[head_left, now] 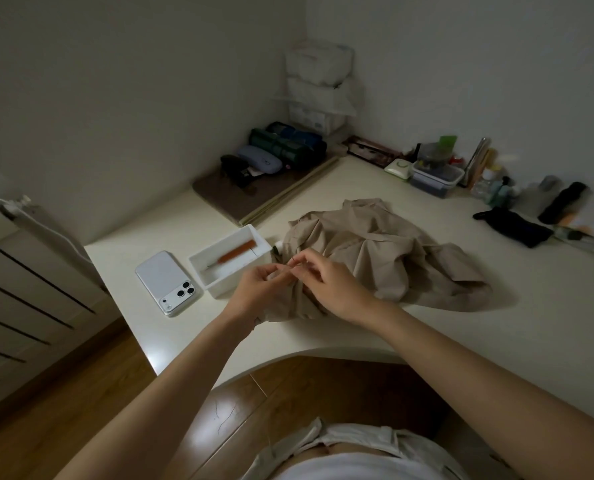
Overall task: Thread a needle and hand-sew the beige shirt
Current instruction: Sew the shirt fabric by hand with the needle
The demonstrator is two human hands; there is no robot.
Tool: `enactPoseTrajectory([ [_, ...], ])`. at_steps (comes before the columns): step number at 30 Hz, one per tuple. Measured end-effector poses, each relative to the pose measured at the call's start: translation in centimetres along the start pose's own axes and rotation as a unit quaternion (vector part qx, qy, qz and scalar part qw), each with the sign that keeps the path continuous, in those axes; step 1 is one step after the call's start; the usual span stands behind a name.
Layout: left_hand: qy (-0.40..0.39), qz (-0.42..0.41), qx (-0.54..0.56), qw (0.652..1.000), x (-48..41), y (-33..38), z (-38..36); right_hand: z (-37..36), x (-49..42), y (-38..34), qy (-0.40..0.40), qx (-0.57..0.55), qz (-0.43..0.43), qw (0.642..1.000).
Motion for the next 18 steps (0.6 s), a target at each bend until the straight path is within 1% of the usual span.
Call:
enactPoseTrajectory([
  [3,-0.003,-0.007,-0.021,1.0,-0.1,0.1,-0.1,0.0,-0.2,-0.1,0.012,-0.002,0.016,1.0],
  [7,-0.01,-0.005,-0.043,0.999,-0.5,-0.4,-0.3,0.0,-0.4,-0.2,0.063,-0.013,0.026,0.998],
  [13,0.002,-0.002,-0.078,0.997,-1.5,-2.5,0.2,0.2,-0.6,-0.9,0.105,-0.093,0.003,0.99],
  [15,0.014,-0.008,-0.144,0.989,-1.8,-3.6,0.5,0.5,-0.5,-1.2,0.115,-0.106,-0.003,0.988],
  [16,0.017,-0.016,-0.2,0.979,-2.0,-4.1,0.7,0.6,-0.4,-1.2,0.121,-0.113,-0.007,0.986],
  [18,0.006,-0.032,-0.325,0.945,-2.4,-4.9,1.0,0.9,-0.4,-1.3,0.134,-0.122,-0.027,0.983],
])
Point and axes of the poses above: each hand's wrist, its own x-axis away from the middle knuckle, its own z-axis out of the back of the hand, y = z × x, the point moved 1 cm from there along -x, towards the middle knuckle, and after that the axes turned 15 degrees about -x, right-handed, at the moved point
